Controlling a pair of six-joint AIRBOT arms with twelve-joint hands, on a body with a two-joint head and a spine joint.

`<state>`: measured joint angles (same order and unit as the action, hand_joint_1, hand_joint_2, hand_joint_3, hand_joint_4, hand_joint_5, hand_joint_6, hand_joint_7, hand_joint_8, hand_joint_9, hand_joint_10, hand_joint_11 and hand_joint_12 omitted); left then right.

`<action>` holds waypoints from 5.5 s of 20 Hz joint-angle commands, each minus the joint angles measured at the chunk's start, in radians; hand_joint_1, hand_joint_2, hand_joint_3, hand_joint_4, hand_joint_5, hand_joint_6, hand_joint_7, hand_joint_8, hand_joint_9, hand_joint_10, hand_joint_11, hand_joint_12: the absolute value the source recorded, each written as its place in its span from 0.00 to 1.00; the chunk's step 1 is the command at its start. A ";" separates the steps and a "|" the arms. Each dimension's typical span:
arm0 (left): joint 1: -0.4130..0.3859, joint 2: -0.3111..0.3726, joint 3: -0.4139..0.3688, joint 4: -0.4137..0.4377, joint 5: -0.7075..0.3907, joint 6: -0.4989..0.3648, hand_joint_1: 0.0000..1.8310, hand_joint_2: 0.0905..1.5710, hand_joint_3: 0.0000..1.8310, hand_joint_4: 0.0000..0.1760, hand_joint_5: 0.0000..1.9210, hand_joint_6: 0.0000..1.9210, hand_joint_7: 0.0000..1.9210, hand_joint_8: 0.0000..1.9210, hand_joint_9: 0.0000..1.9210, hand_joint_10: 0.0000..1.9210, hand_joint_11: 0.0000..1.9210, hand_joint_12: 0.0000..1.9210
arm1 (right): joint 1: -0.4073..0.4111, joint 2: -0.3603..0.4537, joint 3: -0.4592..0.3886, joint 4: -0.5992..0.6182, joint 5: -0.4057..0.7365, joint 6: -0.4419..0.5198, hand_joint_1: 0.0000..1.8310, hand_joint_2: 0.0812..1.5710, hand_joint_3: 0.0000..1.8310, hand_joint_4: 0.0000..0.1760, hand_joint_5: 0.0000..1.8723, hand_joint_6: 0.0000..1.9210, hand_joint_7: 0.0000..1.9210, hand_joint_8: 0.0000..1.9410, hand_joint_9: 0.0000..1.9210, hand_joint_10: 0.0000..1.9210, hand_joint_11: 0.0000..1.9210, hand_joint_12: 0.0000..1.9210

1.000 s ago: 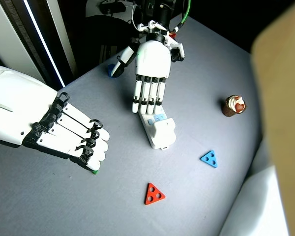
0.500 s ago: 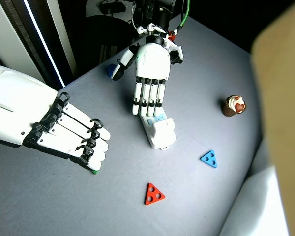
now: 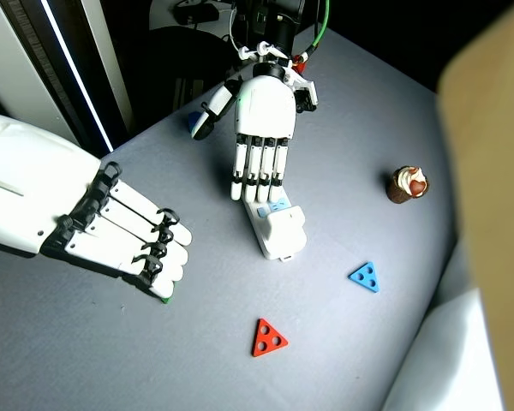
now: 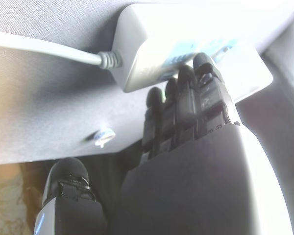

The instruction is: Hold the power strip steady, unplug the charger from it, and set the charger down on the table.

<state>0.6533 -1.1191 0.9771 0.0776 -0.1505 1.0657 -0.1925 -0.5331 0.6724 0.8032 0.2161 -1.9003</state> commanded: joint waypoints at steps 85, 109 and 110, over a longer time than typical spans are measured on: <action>0.029 -0.005 -0.003 -0.109 -0.051 0.017 0.04 0.64 0.00 0.00 0.09 0.00 0.10 0.00 0.10 0.00 0.03 0.16 | 0.011 -0.683 0.396 0.098 0.614 0.163 0.68 0.65 0.00 0.00 0.57 0.40 0.63 0.34 0.69 0.00 0.44 0.48; -0.001 0.009 -0.014 -0.111 -0.033 0.020 0.04 0.64 0.00 0.00 0.10 0.00 0.11 0.00 0.10 0.00 0.02 0.18 | -0.253 -0.525 0.343 -0.865 0.515 0.086 0.57 0.59 0.00 0.00 0.46 0.00 0.47 0.00 0.47 0.00 0.29 0.38; -0.002 0.009 -0.014 -0.111 -0.032 0.021 0.05 0.64 0.00 0.00 0.10 0.00 0.11 0.00 0.10 0.00 0.02 0.18 | -0.253 -0.521 0.336 -0.852 0.513 0.085 0.57 0.59 0.00 0.00 0.43 0.00 0.44 0.00 0.44 0.00 0.26 0.37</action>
<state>0.6590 -1.1110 0.9646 -0.0311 -0.1429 1.0851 -0.4473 -1.0676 1.0054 -0.0444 0.6083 -1.8027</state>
